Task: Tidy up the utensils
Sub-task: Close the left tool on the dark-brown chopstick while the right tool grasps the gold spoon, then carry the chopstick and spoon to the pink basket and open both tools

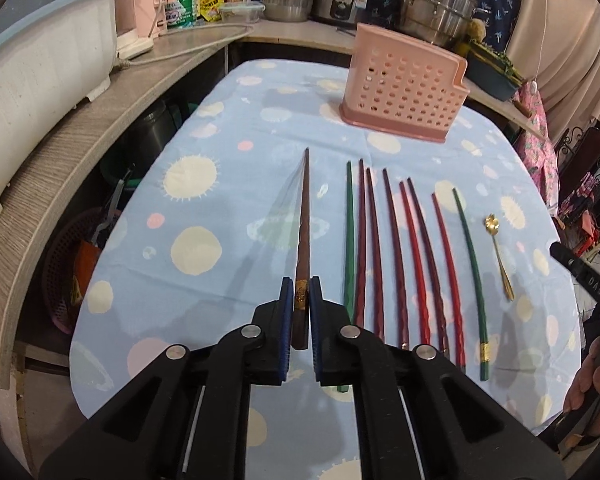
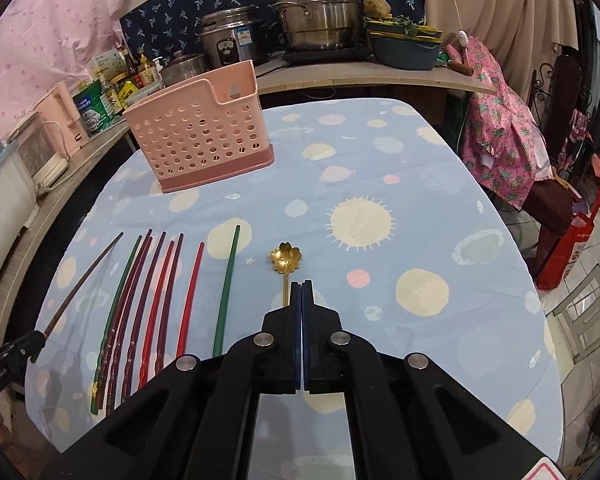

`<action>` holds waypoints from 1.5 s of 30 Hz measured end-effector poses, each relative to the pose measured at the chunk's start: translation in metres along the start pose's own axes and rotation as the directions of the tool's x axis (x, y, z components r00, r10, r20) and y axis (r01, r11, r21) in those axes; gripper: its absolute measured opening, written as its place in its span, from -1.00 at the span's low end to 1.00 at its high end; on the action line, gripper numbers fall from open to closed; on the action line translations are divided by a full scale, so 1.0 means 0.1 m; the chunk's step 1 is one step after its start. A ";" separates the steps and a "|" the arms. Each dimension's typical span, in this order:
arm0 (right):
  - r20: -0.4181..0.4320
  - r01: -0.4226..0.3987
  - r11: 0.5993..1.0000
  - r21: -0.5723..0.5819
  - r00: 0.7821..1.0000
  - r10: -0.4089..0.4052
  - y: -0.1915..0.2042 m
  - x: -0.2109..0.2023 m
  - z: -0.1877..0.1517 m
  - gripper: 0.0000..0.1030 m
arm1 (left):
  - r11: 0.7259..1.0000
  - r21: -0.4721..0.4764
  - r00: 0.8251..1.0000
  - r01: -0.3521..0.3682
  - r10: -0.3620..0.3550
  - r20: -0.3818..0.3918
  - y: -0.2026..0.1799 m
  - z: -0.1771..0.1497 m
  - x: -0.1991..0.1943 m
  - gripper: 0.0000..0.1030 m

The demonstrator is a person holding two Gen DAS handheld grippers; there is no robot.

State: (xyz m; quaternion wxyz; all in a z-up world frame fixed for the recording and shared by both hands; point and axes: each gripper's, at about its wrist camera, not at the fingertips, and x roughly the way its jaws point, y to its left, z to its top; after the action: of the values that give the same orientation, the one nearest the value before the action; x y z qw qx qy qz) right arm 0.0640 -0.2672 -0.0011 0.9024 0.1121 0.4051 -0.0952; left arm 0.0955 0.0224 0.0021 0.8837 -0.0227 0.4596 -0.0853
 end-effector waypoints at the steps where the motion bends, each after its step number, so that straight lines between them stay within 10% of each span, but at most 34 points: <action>1: -0.016 -0.010 1.000 0.004 1.000 0.010 0.00 0.03 -0.04 -0.94 | 1.000 0.002 1.000 0.000 0.000 0.005 -0.01 0.01 -0.01 -0.85; 6: -0.093 -0.041 0.999 0.032 0.995 0.044 0.00 0.24 -0.25 -0.47 | 1.000 0.005 1.000 -0.001 0.001 -0.020 -0.02 -0.05 0.04 -0.88; 20: -0.103 0.022 0.998 -0.060 0.994 -0.028 0.10 0.40 -0.43 -0.78 | 1.000 -0.014 0.995 0.007 -0.009 -0.098 0.02 -0.24 0.29 -0.85; 26: -0.100 0.016 0.999 -0.041 0.995 -0.020 0.08 0.32 -0.42 -0.78 | 0.998 -0.056 0.988 0.043 -0.050 -0.146 0.09 -0.33 0.46 -0.49; 45: -0.051 -0.007 1.000 0.010 0.999 0.007 -0.04 0.00 -0.32 -0.79 | 0.998 -0.045 0.996 0.046 -0.050 -0.070 0.11 -0.19 0.16 -0.87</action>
State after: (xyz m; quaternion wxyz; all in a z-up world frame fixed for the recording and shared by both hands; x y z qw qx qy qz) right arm 0.0398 -0.2618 -0.0221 0.8916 0.1202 0.4271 -0.0910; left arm 0.0908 0.0315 -0.0233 0.8639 -0.0499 0.4917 -0.0972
